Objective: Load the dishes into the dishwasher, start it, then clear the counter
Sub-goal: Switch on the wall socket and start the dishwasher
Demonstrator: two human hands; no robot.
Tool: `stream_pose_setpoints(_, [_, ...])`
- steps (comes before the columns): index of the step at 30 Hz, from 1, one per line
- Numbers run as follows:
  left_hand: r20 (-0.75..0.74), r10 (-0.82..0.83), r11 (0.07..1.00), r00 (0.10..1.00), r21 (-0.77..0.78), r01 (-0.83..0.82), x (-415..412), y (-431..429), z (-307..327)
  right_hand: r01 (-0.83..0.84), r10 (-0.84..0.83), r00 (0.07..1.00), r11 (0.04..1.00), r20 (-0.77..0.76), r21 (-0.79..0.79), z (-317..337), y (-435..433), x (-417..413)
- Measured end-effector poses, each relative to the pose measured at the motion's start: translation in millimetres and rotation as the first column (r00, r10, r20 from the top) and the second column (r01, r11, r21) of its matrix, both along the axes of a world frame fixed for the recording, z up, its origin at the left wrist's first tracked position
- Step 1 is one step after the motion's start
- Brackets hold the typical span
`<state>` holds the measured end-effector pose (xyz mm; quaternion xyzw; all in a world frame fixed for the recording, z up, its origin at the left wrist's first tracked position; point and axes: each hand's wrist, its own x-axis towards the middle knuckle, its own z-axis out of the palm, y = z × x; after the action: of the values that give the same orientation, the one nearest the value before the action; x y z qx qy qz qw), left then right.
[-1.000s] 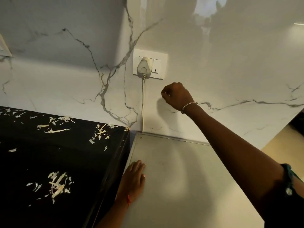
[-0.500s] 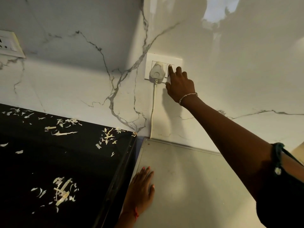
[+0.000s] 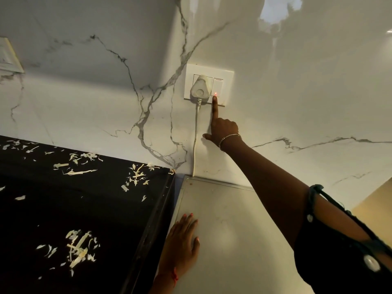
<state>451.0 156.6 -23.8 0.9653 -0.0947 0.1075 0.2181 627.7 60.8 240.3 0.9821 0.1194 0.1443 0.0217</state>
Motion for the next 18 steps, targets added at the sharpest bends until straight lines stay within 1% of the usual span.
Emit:
stream_pose_setpoints(1, [-0.003,0.015,1.0,1.0,0.004,-0.015,0,1,1,-0.006,0.006,1.0,1.0,0.0,-0.007,2,0,-1])
stream_pose_setpoints(3, [-0.086,0.019,1.0,0.996,0.0,-0.019,-2,2,1,-0.025,0.023,0.999,0.999,-0.043,-0.045,4,-2,-6])
stream_pose_setpoints(6, [-0.106,0.003,1.0,0.994,0.031,0.001,-5,3,9,-0.047,0.029,0.977,0.996,-0.213,-0.078,1,-7,-23])
stream_pose_setpoints(7, [-0.118,0.009,0.999,0.993,0.033,-0.005,-6,3,11,-0.045,0.025,0.967,0.996,-0.252,-0.076,-1,-11,-33])
stream_pose_setpoints(9, [-0.093,0.004,0.999,0.996,0.048,0.001,-8,4,12,-0.045,0.021,0.956,0.996,-0.292,-0.075,-9,-22,-58])
stream_pose_setpoints(13, [-0.104,0.001,0.999,0.995,0.033,0.002,-10,4,12,-0.013,-0.005,0.922,0.999,-0.386,-0.044,-39,-44,-119])
stream_pose_setpoints(16, [-0.136,-0.009,1.0,0.991,-0.008,0.008,-24,3,11,0.034,-0.037,0.899,0.999,-0.436,-0.014,-72,-62,-168])
stream_pose_setpoints(18, [-0.153,-0.03,1.0,0.988,-0.007,0.029,-40,4,11,0.083,-0.069,0.862,0.997,-0.502,0.005,-98,-73,-202])
